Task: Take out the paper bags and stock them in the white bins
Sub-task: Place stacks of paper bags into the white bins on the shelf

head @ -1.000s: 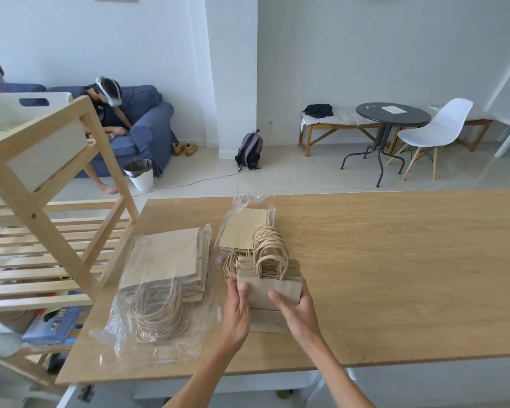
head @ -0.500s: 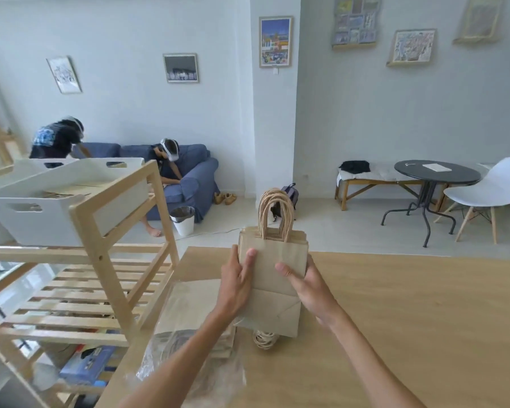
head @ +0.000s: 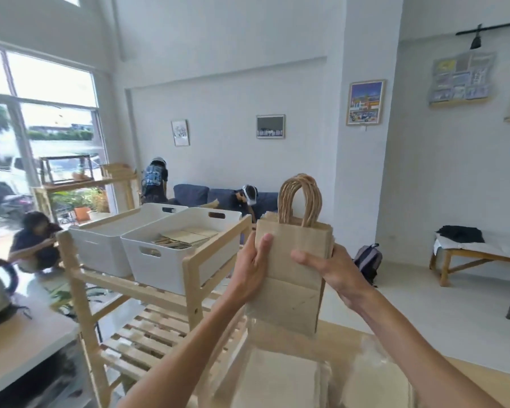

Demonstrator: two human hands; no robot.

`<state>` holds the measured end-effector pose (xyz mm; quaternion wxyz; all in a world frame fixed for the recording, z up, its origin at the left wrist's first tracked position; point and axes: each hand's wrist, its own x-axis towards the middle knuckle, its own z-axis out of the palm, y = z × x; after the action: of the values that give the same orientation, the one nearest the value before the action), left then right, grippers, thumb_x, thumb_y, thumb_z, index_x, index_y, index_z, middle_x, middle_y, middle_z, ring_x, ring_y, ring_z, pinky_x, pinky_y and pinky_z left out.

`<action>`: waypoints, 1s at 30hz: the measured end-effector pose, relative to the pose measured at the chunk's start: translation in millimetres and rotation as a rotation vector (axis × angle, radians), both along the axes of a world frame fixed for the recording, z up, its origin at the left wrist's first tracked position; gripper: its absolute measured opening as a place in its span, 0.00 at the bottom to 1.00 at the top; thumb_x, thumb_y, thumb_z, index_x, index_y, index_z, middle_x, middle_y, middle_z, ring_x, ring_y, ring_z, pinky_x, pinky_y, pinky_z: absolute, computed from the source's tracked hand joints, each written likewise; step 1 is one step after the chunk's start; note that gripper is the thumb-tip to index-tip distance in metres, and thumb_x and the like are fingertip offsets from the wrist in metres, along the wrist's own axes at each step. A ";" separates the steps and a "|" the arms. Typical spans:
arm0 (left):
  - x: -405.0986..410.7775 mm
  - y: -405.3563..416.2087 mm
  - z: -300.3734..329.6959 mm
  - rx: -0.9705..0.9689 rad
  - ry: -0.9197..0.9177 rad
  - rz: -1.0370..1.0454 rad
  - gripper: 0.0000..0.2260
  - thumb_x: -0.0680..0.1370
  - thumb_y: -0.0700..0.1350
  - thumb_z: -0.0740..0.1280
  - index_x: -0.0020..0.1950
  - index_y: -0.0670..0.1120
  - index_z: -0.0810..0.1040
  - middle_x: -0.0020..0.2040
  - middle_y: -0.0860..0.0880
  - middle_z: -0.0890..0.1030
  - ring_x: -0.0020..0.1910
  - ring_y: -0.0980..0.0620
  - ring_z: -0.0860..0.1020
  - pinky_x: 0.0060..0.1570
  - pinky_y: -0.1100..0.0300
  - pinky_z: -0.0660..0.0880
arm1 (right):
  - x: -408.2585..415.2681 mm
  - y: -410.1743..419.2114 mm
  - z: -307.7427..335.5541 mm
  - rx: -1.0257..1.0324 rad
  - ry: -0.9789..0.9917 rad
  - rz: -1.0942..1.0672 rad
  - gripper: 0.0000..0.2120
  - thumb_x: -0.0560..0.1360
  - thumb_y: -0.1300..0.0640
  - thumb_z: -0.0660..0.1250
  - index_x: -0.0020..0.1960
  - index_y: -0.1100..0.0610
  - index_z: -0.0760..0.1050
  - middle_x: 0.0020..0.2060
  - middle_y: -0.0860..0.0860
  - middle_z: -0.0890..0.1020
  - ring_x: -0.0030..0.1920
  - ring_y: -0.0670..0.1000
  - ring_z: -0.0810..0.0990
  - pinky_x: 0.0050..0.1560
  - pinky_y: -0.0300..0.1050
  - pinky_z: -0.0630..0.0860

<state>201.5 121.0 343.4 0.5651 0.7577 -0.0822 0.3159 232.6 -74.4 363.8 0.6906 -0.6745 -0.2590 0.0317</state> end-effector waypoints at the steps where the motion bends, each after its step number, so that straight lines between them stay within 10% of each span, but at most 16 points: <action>1: 3.5 16.0 9.9 0.010 0.000 -0.010 0.30 0.73 0.77 0.56 0.61 0.58 0.77 0.53 0.54 0.84 0.49 0.61 0.83 0.46 0.66 0.79 | 6.5 13.8 10.4 -0.004 -0.021 0.007 0.14 0.68 0.52 0.82 0.53 0.49 0.87 0.49 0.49 0.89 0.50 0.50 0.89 0.43 0.41 0.84; 6: 12.2 122.6 43.3 0.205 0.027 -0.032 0.20 0.79 0.70 0.55 0.58 0.58 0.75 0.50 0.61 0.83 0.51 0.62 0.81 0.49 0.68 0.76 | 41.0 84.8 65.6 -0.010 -0.111 0.027 0.20 0.67 0.47 0.82 0.56 0.51 0.86 0.51 0.49 0.89 0.52 0.52 0.88 0.54 0.52 0.84; 21: 7.8 396.1 -12.1 1.077 -0.045 0.384 0.30 0.80 0.69 0.50 0.52 0.50 0.83 0.47 0.53 0.85 0.44 0.55 0.82 0.46 0.59 0.79 | 154.4 337.7 74.4 0.122 -0.213 -0.085 0.16 0.72 0.57 0.80 0.57 0.60 0.84 0.45 0.45 0.88 0.44 0.39 0.86 0.42 0.33 0.80; 30: 27.4 404.4 -28.5 1.047 -0.181 0.475 0.17 0.81 0.67 0.56 0.41 0.57 0.67 0.37 0.65 0.69 0.35 0.63 0.65 0.40 0.77 0.62 | 219.1 394.6 16.4 -0.108 -0.317 0.058 0.23 0.71 0.59 0.81 0.63 0.50 0.79 0.53 0.44 0.87 0.55 0.43 0.84 0.55 0.35 0.78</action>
<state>228.9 525.4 314.8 0.0195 0.9039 -0.1031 0.4147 451.7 320.2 380.2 0.6027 -0.6994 -0.3820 -0.0410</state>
